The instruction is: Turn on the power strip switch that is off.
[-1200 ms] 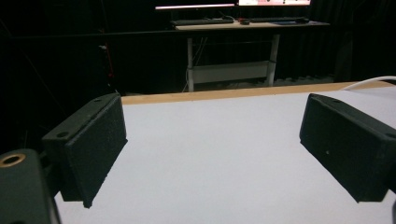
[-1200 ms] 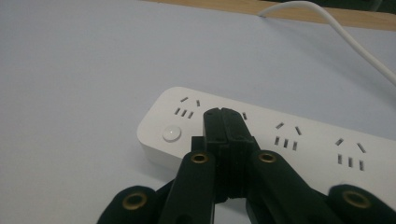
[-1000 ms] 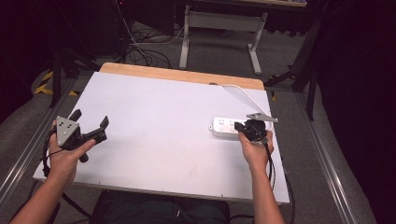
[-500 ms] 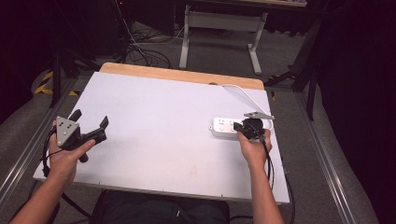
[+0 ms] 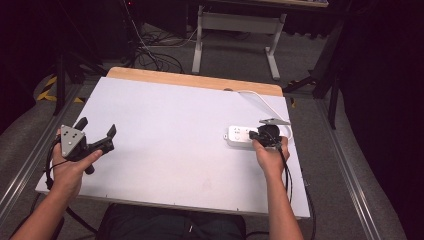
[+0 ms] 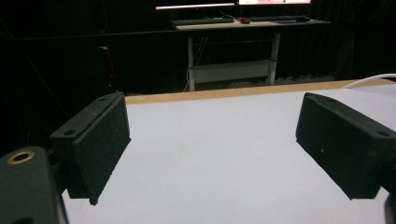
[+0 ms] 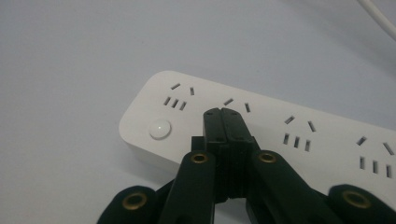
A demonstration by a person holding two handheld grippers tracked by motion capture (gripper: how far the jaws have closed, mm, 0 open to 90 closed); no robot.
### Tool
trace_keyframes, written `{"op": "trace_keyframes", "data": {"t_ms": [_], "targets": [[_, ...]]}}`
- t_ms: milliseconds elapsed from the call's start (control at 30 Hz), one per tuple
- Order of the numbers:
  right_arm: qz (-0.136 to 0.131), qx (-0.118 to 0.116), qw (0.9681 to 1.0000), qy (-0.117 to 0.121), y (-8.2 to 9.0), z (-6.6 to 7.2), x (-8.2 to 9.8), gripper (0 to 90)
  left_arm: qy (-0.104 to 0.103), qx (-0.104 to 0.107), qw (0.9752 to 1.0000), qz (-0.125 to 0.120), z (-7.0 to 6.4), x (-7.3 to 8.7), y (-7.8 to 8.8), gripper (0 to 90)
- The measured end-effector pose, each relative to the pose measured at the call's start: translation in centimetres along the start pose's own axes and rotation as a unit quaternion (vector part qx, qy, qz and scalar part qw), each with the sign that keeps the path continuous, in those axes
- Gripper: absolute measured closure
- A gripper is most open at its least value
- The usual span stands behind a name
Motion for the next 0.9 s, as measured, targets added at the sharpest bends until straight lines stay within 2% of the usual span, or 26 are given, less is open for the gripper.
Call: {"op": "trace_keyframes", "data": {"t_ms": [267,700,900], "targets": [[0.013,0.004,0.9999,0.006,-0.4,0.0,0.1,90.0,0.001,-0.001,1.0,0.001,0.0,0.0,0.0,10.7],[0.02,0.005,0.9997,0.008,-0.9,0.1,0.1,90.0,0.002,-0.001,1.0,0.002,0.1,0.0,0.0,10.6],[0.025,0.004,0.9997,0.0,-1.1,0.0,0.1,90.0,0.005,-0.001,1.0,0.002,0.1,0.1,0.0,10.6]]}}
Point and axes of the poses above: each handheld gripper's, and its own axes: y roughly backward along the jaws, x roughly out of its underside, z roughly to its left, the point moved 1 cm from there along -y, roughly forward along the jaws, and after that the axes turned 9 degrees about x, right-handed, at the moved point
